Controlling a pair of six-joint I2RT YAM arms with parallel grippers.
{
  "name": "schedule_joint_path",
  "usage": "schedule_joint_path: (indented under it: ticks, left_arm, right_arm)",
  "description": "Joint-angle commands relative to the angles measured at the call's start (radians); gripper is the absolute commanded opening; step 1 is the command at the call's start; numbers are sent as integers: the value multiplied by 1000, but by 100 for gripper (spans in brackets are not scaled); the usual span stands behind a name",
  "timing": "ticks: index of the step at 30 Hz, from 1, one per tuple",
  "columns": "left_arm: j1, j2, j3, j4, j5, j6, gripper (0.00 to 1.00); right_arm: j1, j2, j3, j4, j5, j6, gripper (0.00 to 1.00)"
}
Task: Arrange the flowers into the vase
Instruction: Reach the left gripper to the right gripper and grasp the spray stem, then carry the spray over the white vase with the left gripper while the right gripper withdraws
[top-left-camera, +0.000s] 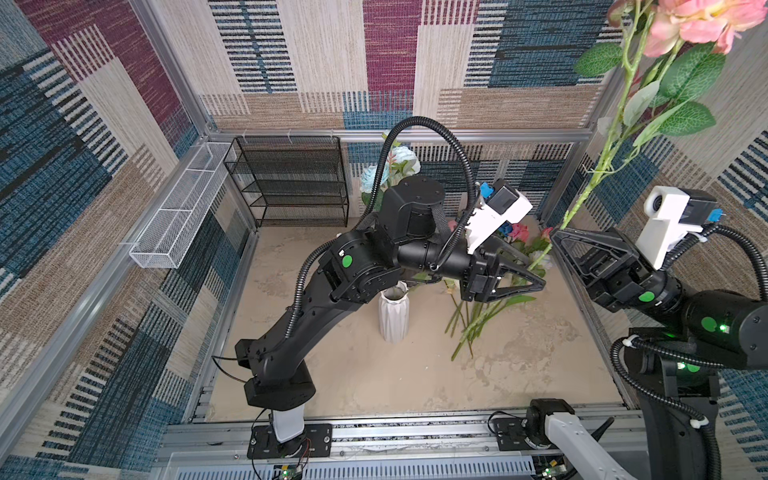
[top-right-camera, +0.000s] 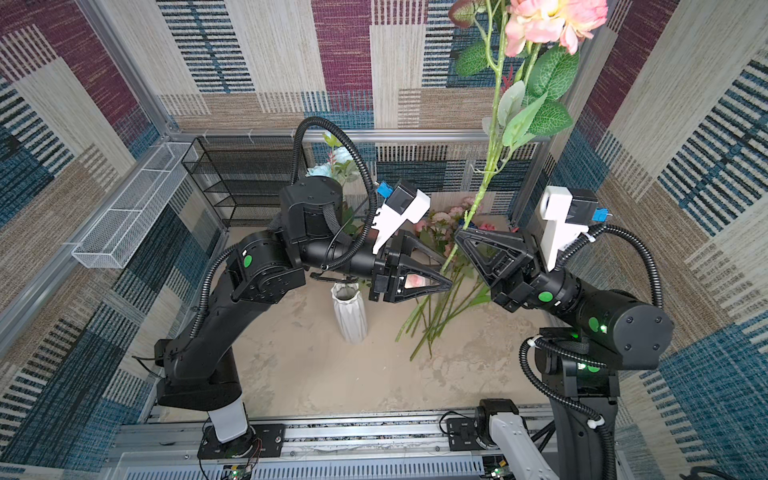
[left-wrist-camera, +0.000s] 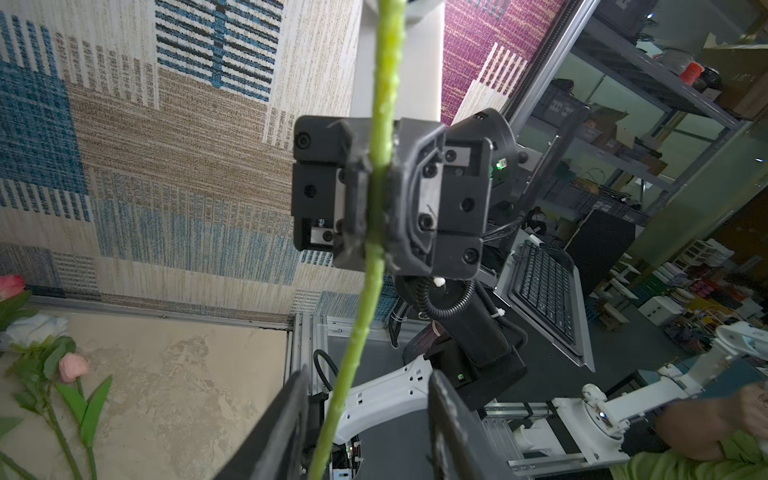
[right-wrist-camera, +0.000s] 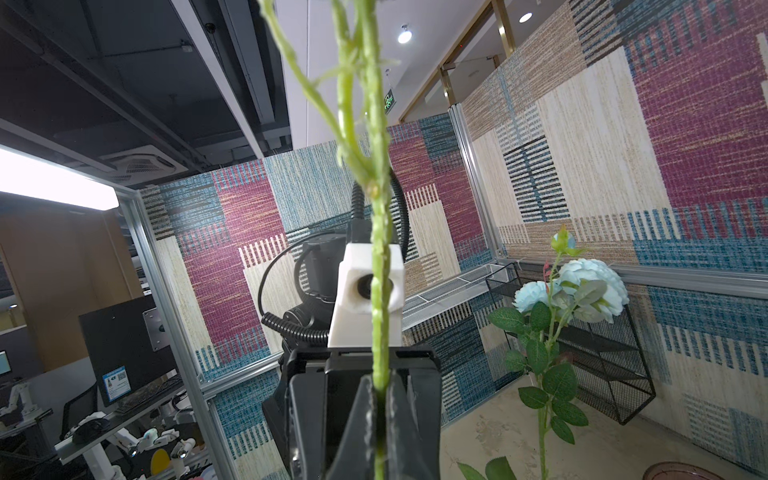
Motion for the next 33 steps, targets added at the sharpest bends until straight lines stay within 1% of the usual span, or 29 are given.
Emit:
schedule_joint_path:
  ticks: [1, 5, 7, 8, 9, 12, 13, 14, 16, 17, 20, 26, 27, 29, 33]
  left_arm:
    - [-12, 15, 25, -5, 33, 27, 37]
    - [-16, 1, 26, -4, 6, 40, 20]
    - [-17, -12, 26, -4, -25, 44, 5]
    - [-17, -17, 24, -1, -36, 44, 0]
    - [-19, -23, 23, 3, -50, 44, 0]
    - [-19, -45, -2, 21, -79, 44, 0]
    - [-19, -56, -14, 27, -88, 45, 0]
    - [-20, -66, -26, 34, -96, 47, 0]
    - [-21, -90, -55, 49, -107, 55, 0]
    - [-20, -101, -67, 55, -139, 58, 0]
    - [-22, -141, -103, 70, -191, 70, 0]
    - [-22, -262, -185, 115, -287, 110, 0]
    - [-22, -283, -198, 115, -303, 122, 0]
    - [-22, -328, -233, 115, -336, 141, 0]
    - [-22, -426, -328, 108, -416, 181, 0]
  right_arm:
    - [0, -2, -6, 17, 11, -5, 0]
    - [0, -8, -17, -2, 18, -16, 0]
    - [0, -15, -23, -20, 26, -26, 0]
    - [0, -21, -28, -23, 33, -29, 5]
    - [0, -28, -33, -32, 44, -35, 12]
    - [0, -44, -33, -66, 72, -68, 46]
    - [0, -50, -31, -80, 79, -82, 55]
    - [0, -56, -30, -86, 83, -92, 60]
    - [1, -68, -36, -105, 102, -111, 66]
    - [0, -73, -39, -116, 111, -122, 68]
    - [0, -96, -64, -187, 168, -174, 69]
    - [0, -137, -218, -299, 354, -284, 70]
    - [0, -133, -253, -305, 373, -301, 70]
    - [0, -108, -304, -327, 406, -336, 73]
    - [0, -25, -405, -327, 481, -397, 72]
